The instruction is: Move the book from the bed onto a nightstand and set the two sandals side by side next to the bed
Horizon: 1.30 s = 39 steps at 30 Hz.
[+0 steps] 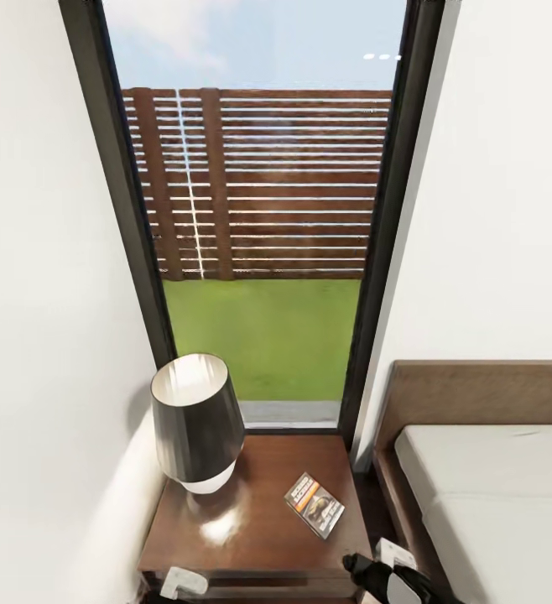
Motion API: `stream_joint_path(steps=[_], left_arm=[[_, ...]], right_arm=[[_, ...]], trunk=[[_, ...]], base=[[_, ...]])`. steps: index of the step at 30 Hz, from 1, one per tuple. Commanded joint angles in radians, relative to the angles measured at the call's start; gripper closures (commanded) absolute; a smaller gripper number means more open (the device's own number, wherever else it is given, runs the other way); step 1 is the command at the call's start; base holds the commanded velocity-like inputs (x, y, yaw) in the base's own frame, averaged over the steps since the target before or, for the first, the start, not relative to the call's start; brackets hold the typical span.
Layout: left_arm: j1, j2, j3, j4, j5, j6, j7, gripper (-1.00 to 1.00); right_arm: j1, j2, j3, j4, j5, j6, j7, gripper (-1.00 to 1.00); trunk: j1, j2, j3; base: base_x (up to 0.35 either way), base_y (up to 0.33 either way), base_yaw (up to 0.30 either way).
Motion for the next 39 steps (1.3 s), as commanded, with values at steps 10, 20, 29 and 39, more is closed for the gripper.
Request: stream_joint_path(steps=[10,20,29,39], left_arm=[[0.053,0.001,0.000,0.042,-0.003,-0.048,0.041,-1.00],[0.106,0.000,0.001,0.049,-0.003,-0.055,0.082,-1.00],[0.143,0.001,0.001,0.050,0.015,-0.059,0.097,-1.00],[0.177,0.002,0.001,0.050,0.043,-0.077,0.099,-1.00]], right_arm=[[0.108,-0.004,0.008,0.005,0.009,-0.029,0.001,-1.00],[0.163,-0.006,0.008,0.069,0.010,-0.034,0.000,-1.00],[0.196,-0.009,0.007,0.109,0.009,-0.035,0.000,-1.00],[0.219,-0.012,0.006,0.116,0.009,-0.035,0.000,-1.00]], trunk=[[-0.038,0.069,0.030],[-0.077,0.139,0.062],[-0.111,0.202,0.090],[-0.150,0.272,0.121]], base=[[0.000,0.000,0.000],[0.000,0.000,0.000],[0.000,0.000,0.000],[0.000,0.000,0.000]])
